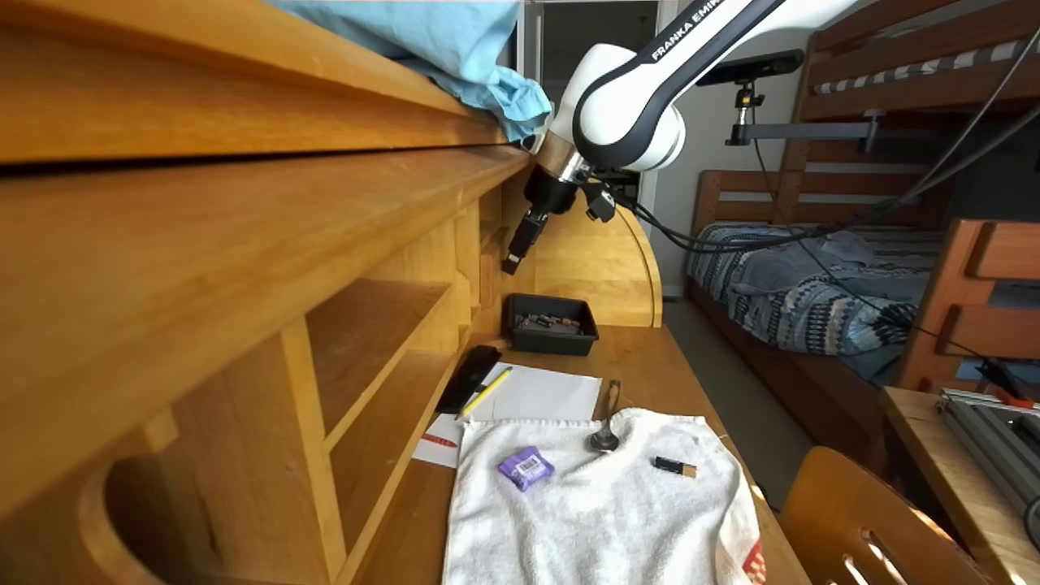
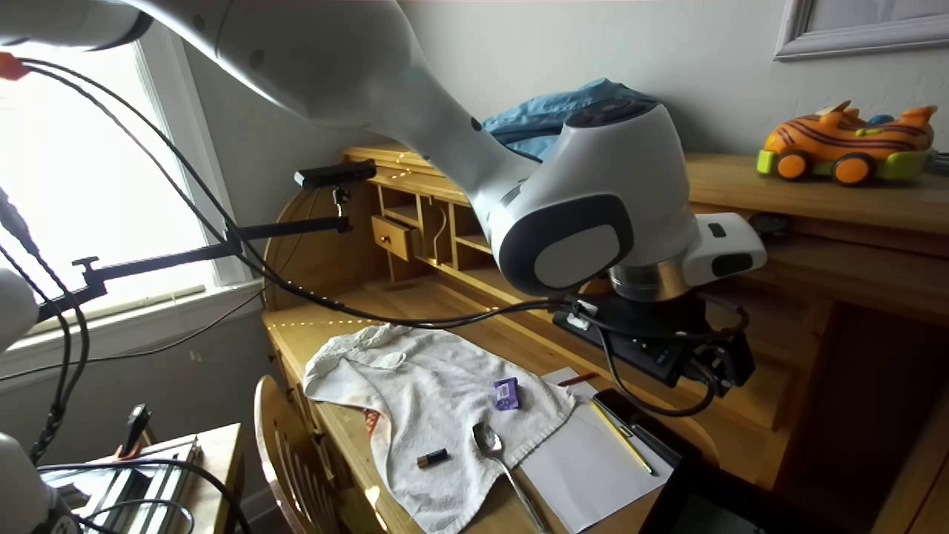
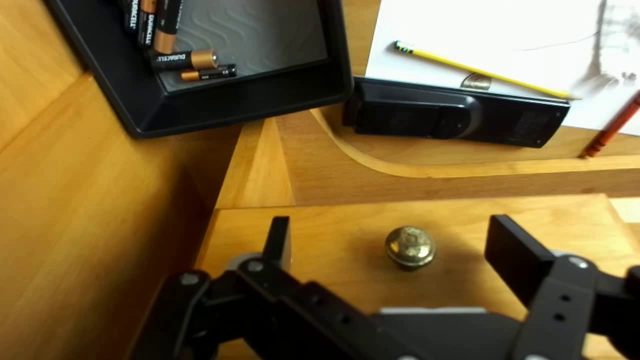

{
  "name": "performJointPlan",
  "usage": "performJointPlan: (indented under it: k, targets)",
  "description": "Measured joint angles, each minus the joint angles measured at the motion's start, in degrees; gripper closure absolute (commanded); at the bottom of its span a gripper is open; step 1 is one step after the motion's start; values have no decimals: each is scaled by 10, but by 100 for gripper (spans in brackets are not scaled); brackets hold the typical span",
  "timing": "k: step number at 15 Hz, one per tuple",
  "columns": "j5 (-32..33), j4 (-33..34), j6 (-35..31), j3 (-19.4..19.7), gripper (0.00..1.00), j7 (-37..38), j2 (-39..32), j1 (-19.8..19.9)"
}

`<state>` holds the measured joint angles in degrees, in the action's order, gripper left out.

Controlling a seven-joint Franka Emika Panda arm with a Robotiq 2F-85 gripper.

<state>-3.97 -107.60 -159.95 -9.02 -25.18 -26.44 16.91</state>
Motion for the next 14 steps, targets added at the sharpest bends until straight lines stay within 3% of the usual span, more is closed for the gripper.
performJointPlan:
  k: [5,9,14]
  targets:
    - [-1,15,113,11,0,1,17,-9]
    - [9,19,215,46,0,14,40,-45]
    - [64,15,281,82,0,92,68,-103]
